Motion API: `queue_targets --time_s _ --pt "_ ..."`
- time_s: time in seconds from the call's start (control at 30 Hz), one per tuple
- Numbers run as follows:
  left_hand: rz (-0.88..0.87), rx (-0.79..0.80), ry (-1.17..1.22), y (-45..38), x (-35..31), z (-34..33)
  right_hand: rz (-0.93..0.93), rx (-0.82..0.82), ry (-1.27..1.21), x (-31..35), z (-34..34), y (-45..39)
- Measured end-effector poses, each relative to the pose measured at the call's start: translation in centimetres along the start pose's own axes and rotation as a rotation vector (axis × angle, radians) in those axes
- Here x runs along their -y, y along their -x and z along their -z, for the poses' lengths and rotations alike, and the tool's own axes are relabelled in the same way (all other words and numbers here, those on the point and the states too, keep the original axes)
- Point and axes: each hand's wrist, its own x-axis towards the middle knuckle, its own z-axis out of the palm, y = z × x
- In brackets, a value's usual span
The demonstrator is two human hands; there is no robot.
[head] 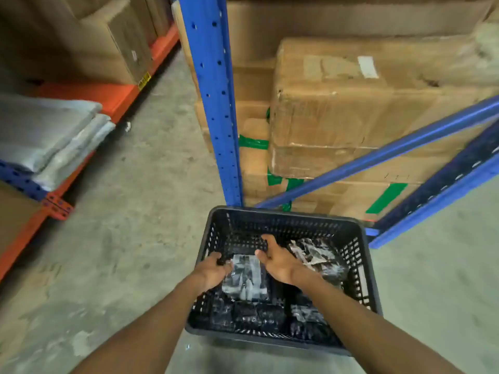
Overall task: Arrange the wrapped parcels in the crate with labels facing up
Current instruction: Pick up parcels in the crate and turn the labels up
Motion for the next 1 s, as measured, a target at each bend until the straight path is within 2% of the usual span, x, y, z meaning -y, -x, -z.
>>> queue_targets --time_s 0.13,0.2,0.3,0.37,0.47,0.57,0.7,0.8,0.87,1.0 --pt "0.094 0.093 -0.058 -6.9 3.1 -4.5 -0.169 0.081 -0.024 -6.1 -4.0 -6.8" --pt "0.143 0.096 -0.098 -10.3 4.6 -6.2 -0.197 0.159 0.081 -9.0 -6.5 -9.5" --pt "0.150 0.100 -0.184 -14.2 5.6 -7.8 -0.184 0.165 0.186 -11.7 -8.6 -13.3" --pt "0.107 0.038 -0.161 -16.2 6.4 -8.8 -0.192 0.130 0.175 -12.7 -9.5 -14.9" --pt "0.065 -0.056 -0.208 -17.9 8.0 -10.1 -0.210 0.070 0.114 -14.5 -10.7 -16.1" --pt "0.117 0.034 -0.184 -17.2 8.2 -10.1 -0.315 0.113 -0.027 -15.7 -10.6 -16.4" --pt "0.217 0.080 0.007 -16.0 7.4 -9.3 -0.373 0.060 -0.163 -15.8 -9.5 -15.6" --pt "0.121 0.069 0.094 -15.2 5.8 -8.3 -0.345 -0.049 -0.480 -15.0 -8.9 -14.5" --pt "0.016 0.039 0.199 -14.8 4.7 -7.3 -0.291 -0.133 -0.574 -14.3 -8.1 -13.7" --pt "-0.175 -0.085 0.267 -13.4 2.7 -5.0 -0.206 -0.047 -0.597 -13.9 -7.3 -11.7"
